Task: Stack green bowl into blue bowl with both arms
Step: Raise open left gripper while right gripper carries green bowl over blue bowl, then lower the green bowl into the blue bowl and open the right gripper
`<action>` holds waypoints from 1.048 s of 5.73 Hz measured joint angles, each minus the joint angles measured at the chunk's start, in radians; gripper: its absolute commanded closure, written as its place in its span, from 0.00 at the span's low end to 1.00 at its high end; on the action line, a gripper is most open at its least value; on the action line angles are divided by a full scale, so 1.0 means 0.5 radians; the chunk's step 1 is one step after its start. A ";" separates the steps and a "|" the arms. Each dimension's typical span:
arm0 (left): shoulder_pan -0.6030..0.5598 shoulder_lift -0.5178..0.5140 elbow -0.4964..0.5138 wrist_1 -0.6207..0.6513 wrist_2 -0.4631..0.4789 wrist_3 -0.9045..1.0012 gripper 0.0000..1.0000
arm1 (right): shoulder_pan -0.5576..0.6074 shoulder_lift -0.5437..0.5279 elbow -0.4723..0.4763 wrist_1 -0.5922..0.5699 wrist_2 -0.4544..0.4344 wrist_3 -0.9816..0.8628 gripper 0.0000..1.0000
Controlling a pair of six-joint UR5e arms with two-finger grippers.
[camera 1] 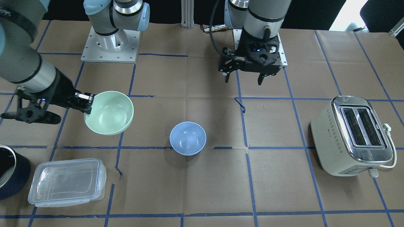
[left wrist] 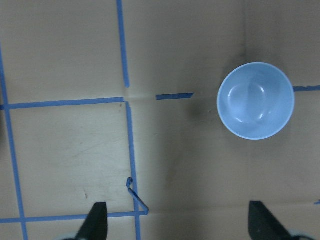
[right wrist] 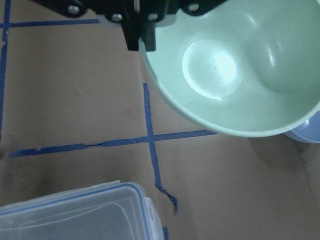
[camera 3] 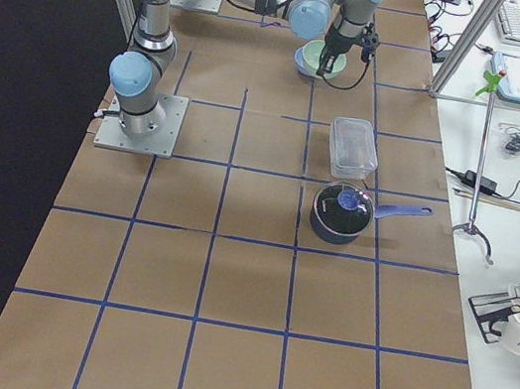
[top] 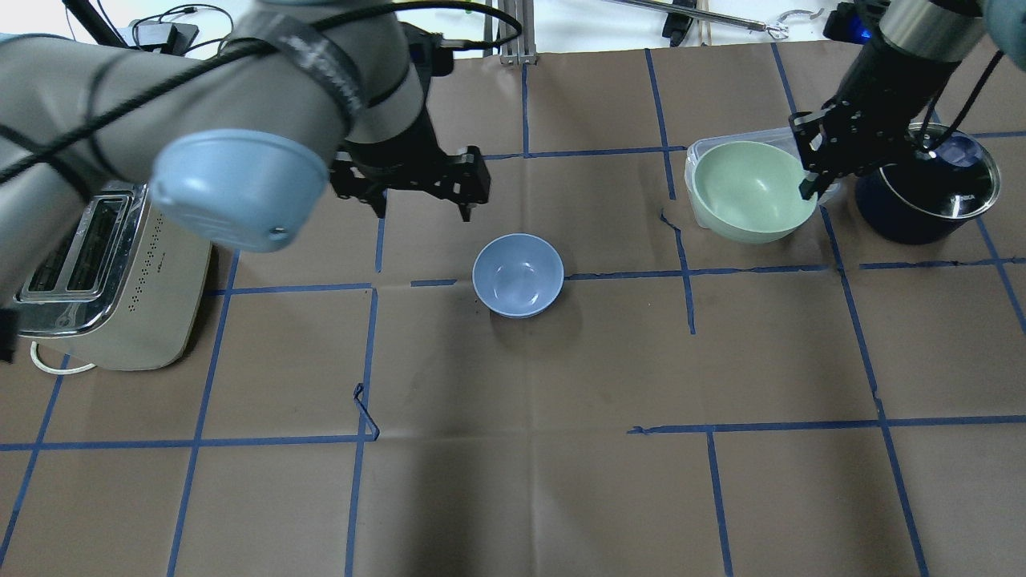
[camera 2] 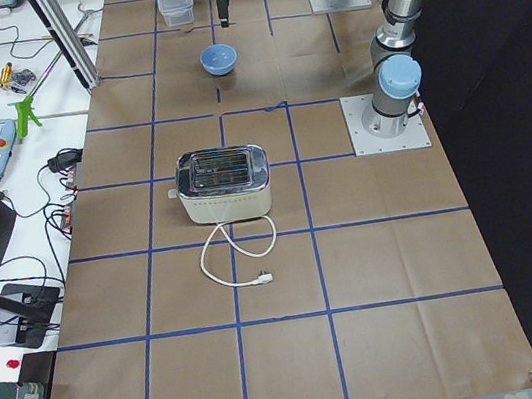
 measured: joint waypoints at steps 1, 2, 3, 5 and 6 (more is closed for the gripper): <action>0.087 0.025 0.033 -0.109 0.017 0.057 0.02 | 0.193 0.065 -0.001 -0.155 0.032 0.278 0.93; 0.116 0.025 0.063 -0.155 0.013 0.083 0.02 | 0.364 0.135 0.001 -0.302 0.083 0.534 0.93; 0.129 0.014 0.074 -0.166 0.008 0.092 0.02 | 0.482 0.196 0.005 -0.399 0.105 0.692 0.93; 0.135 -0.004 0.077 -0.157 0.001 0.095 0.02 | 0.558 0.275 0.138 -0.615 0.114 0.785 0.93; 0.136 -0.006 0.077 -0.155 -0.001 0.097 0.02 | 0.561 0.291 0.285 -0.782 0.113 0.793 0.93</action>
